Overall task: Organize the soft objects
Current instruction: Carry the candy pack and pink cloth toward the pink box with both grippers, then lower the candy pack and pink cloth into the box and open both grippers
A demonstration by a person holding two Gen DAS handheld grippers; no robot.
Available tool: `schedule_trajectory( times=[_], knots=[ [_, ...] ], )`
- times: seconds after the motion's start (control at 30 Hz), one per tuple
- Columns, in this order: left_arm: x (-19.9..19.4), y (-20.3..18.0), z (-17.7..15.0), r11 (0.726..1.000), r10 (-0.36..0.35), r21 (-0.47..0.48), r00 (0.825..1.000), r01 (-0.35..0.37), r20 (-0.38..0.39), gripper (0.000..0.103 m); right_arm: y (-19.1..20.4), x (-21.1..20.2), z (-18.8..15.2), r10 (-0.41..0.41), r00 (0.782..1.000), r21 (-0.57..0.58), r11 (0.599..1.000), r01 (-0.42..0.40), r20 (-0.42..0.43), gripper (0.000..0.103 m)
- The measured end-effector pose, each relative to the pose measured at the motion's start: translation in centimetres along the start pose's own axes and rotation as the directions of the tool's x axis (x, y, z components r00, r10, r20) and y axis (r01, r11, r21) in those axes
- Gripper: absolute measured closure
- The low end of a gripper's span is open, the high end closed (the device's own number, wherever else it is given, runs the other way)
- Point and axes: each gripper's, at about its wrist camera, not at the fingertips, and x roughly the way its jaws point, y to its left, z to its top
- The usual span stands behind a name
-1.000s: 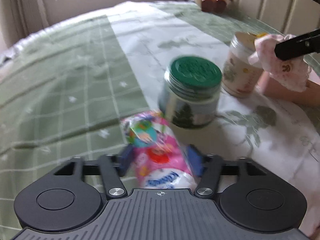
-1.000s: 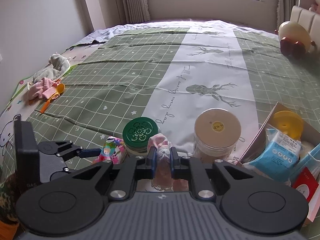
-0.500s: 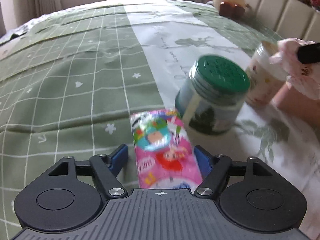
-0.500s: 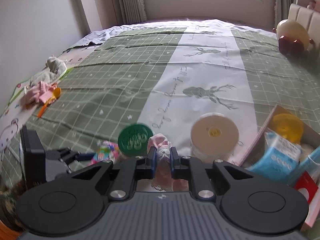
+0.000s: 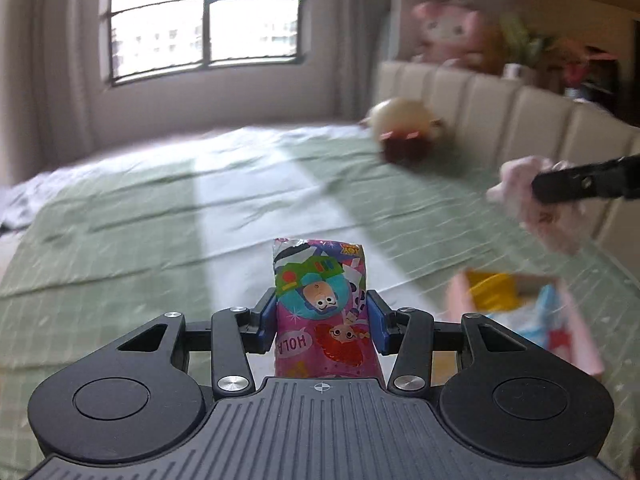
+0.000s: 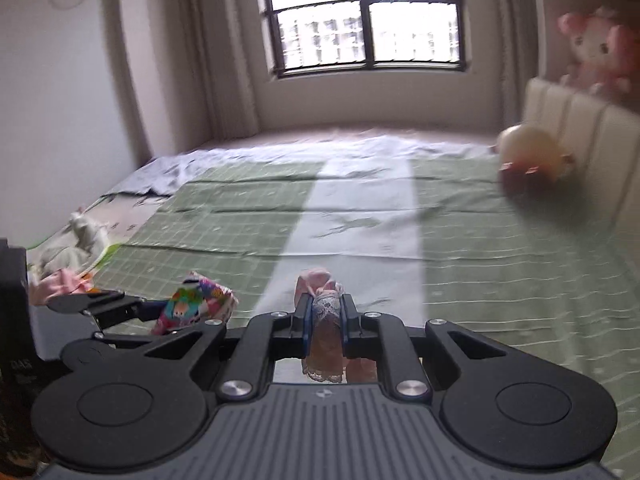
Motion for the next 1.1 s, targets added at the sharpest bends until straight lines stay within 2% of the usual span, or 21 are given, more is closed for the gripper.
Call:
schedule_trajectory(
  times=[0.17, 0.27, 0.37, 0.5, 0.6, 0.7, 0.73, 0.87, 1.03, 1.1],
  knots=[
    [2.2, -7.4, 0.8, 0.99, -0.123, 0.072, 0.992, 0.125, -0.025, 0.053, -5.7, -2.3, -1.2, -0.077, 0.997, 0.06, 0.995, 0.077, 0.007, 0.09],
    [3.7, -11.2, 0.4, 0.976, -0.187, 0.104, 0.981, 0.192, -0.057, 0.053, -9.1, -2.8, -2.4, -0.101, 0.995, 0.112, 0.989, 0.1, -0.003, 0.09],
    [5.4, -13.4, -0.4, 0.963, -0.243, 0.097, 0.967, 0.25, -0.076, 0.053, -12.0, -2.8, -3.8, -0.108, 0.994, 0.157, 0.982, 0.11, -0.021, 0.09],
    [8.2, -15.6, -1.4, 0.932, -0.354, 0.049, 0.931, 0.359, -0.088, 0.053, -14.8, -1.8, -5.8, -0.098, 0.994, 0.213, 0.971, 0.106, -0.047, 0.09],
    [11.4, -17.1, -2.6, 0.898, -0.438, -0.025, 0.892, 0.439, -0.112, 0.051, -16.8, -0.4, -7.8, -0.078, 0.994, 0.262, 0.961, 0.094, -0.071, 0.09],
    [15.4, -18.5, -4.3, 0.872, -0.488, -0.087, 0.848, 0.481, -0.205, 0.051, -18.9, 2.0, -10.1, -0.037, 0.992, 0.335, 0.939, 0.075, -0.117, 0.09],
    [16.2, -19.0, -4.9, 0.874, -0.485, -0.075, 0.845, 0.481, -0.227, 0.052, -19.4, 2.9, -10.8, -0.031, 0.991, 0.354, 0.932, 0.077, -0.134, 0.09],
    [16.9, -21.1, -5.8, 0.892, -0.415, 0.087, 0.881, 0.443, -0.228, 0.054, -21.2, 6.6, -13.1, -0.03, 0.98, 0.395, 0.912, 0.108, -0.199, 0.09],
    [16.5, -22.2, -6.1, 0.893, -0.373, 0.181, 0.902, 0.413, -0.22, 0.053, -23.0, 9.7, -14.6, -0.026, 0.973, 0.464, 0.876, 0.134, -0.231, 0.09],
    [15.8, -21.9, -5.9, 0.888, -0.382, 0.187, 0.9, 0.421, -0.211, 0.053, -23.1, 9.9, -14.9, -0.03, 0.972, 0.468, 0.873, 0.138, -0.231, 0.09]
  ],
)
